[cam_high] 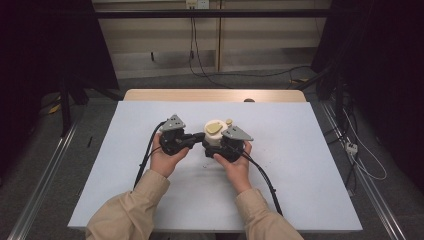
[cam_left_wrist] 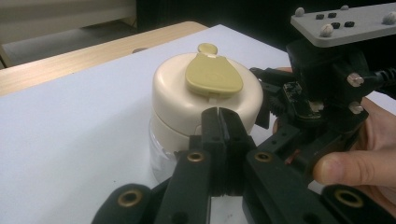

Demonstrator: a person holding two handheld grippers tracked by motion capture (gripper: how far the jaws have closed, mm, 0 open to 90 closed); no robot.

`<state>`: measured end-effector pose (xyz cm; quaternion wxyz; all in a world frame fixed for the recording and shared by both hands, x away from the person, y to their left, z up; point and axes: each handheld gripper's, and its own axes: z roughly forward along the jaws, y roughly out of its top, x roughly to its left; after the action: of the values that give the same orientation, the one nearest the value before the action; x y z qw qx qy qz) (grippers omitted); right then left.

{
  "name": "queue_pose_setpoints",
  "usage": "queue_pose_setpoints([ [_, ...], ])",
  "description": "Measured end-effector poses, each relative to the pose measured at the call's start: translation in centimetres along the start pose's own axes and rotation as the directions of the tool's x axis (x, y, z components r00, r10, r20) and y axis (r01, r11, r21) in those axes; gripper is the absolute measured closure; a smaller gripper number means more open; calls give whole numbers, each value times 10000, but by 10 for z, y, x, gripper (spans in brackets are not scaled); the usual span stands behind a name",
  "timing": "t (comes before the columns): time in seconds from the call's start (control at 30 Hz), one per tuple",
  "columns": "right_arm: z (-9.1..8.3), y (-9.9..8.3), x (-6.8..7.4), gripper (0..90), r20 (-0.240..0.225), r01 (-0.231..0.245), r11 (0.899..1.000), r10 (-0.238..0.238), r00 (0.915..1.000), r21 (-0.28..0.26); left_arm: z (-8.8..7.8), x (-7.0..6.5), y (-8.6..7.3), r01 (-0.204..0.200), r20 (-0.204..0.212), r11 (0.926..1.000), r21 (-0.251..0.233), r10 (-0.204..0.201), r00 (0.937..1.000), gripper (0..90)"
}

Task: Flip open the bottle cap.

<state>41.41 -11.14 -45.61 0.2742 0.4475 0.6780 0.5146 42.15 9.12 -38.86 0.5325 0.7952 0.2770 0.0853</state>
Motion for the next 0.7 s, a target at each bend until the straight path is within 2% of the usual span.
queue_pose_setpoints([
  [0.7,0,0,0,55,24,-30,10000,30,10000,10,6,-2,5,-117,-221,9993,359,125,9997,900],
])
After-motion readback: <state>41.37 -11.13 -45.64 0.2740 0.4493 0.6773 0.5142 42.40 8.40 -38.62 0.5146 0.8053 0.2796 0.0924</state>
